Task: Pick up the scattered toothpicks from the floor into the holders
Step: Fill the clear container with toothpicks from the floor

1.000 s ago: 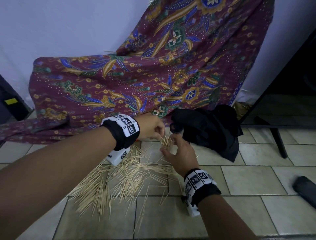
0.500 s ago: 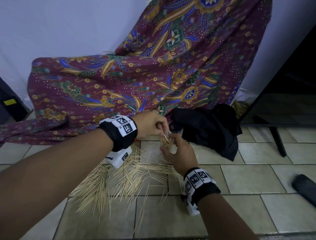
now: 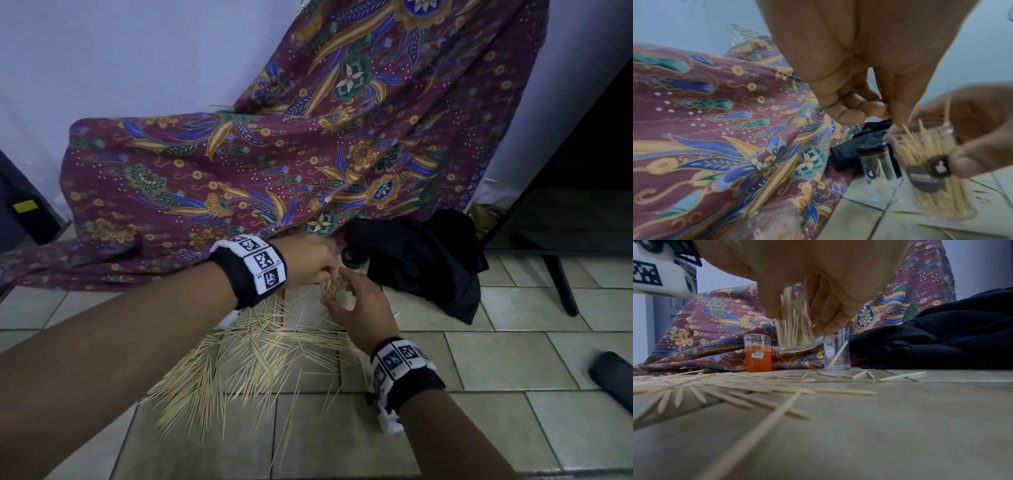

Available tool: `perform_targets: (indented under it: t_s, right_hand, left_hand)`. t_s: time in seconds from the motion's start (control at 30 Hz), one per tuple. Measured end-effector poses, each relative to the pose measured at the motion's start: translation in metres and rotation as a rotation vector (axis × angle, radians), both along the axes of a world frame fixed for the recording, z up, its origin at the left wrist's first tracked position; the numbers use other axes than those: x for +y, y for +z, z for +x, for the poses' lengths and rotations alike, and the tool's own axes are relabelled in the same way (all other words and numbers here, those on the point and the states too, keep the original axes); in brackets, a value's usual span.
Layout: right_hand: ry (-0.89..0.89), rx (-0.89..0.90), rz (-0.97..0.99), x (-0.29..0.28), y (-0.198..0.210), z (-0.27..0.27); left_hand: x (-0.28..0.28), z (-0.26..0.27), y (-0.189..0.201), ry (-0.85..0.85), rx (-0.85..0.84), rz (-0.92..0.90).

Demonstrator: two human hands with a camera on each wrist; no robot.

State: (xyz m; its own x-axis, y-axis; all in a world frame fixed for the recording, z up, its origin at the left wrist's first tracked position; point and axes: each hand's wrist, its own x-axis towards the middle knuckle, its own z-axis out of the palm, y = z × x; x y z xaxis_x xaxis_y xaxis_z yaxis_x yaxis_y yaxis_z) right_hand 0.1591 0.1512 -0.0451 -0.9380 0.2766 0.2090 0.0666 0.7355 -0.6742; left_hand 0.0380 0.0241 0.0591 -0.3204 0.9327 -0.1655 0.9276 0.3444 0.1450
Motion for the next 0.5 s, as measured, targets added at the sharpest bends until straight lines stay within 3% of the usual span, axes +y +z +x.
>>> perform_targets:
  t_s: [0.13, 0.23, 0.5]
  right_hand:
    - [-0.008, -0.007, -0.009, 0.001, 0.0, 0.0]
    - [-0.025, 0.005, -0.014, 0.003, 0.0, 0.0]
    - [-0.006, 0.022, 0.005, 0.004, -0.006, -0.004]
  left_hand:
    - [-0.001, 0.001, -0.006, 0.085, -0.194, 0.147]
    - [-0.008, -0.009, -0.004, 0.127, -0.174, 0.219]
    - [-0.015, 0.009, -0.013, -0.001, -0.227, 0.223]
